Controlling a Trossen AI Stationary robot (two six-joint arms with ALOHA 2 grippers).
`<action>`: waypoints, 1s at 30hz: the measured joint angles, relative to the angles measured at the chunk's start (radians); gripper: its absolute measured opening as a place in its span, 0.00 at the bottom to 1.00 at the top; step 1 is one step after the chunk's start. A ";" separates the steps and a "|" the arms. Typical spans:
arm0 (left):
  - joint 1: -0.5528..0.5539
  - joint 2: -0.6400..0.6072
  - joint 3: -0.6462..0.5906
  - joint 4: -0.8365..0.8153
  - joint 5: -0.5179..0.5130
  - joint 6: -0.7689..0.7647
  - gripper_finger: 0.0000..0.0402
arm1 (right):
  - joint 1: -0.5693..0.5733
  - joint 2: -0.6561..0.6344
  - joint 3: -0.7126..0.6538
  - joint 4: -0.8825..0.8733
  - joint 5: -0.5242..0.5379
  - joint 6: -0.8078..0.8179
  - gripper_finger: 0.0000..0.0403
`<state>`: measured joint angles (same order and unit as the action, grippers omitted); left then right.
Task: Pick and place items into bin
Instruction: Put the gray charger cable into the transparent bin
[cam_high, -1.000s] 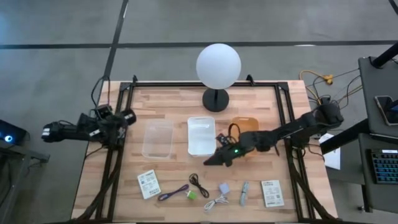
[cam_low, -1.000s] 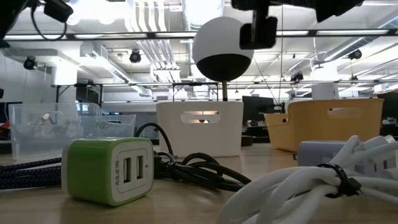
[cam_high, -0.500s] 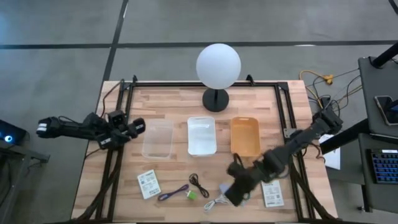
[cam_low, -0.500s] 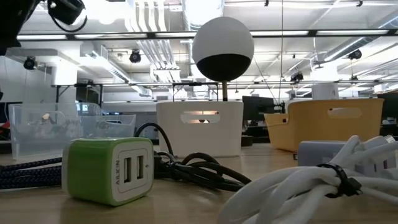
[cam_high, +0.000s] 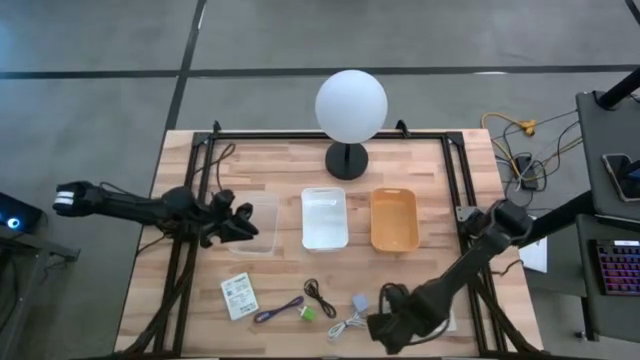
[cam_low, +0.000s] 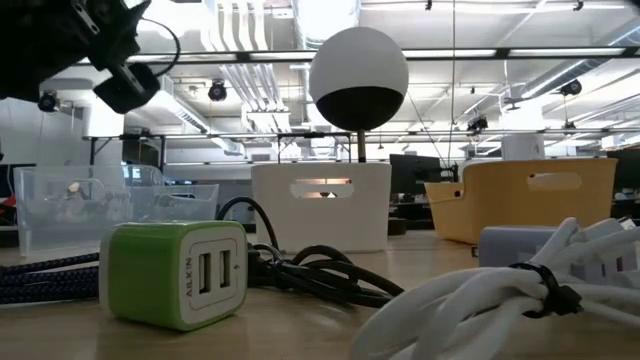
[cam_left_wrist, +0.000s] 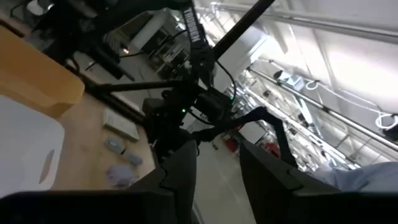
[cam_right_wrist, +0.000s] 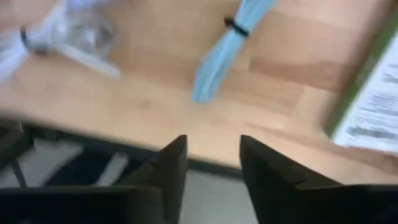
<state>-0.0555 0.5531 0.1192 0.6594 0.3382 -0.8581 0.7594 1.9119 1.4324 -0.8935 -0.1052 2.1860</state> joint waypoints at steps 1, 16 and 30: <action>0.000 0.003 0.001 0.001 0.000 0.000 0.27 | -0.004 0.016 0.004 0.001 0.009 0.025 0.40; 0.001 -0.048 0.007 0.004 0.000 0.000 0.27 | -0.023 0.139 0.008 -0.001 0.020 0.110 0.44; 0.001 -0.030 0.012 -0.015 -0.013 0.034 0.27 | -0.021 0.123 0.023 0.059 0.201 -0.088 0.03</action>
<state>-0.0544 0.5228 0.1314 0.6439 0.3252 -0.8239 0.7380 2.0349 1.4551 -0.8343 0.0960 2.0982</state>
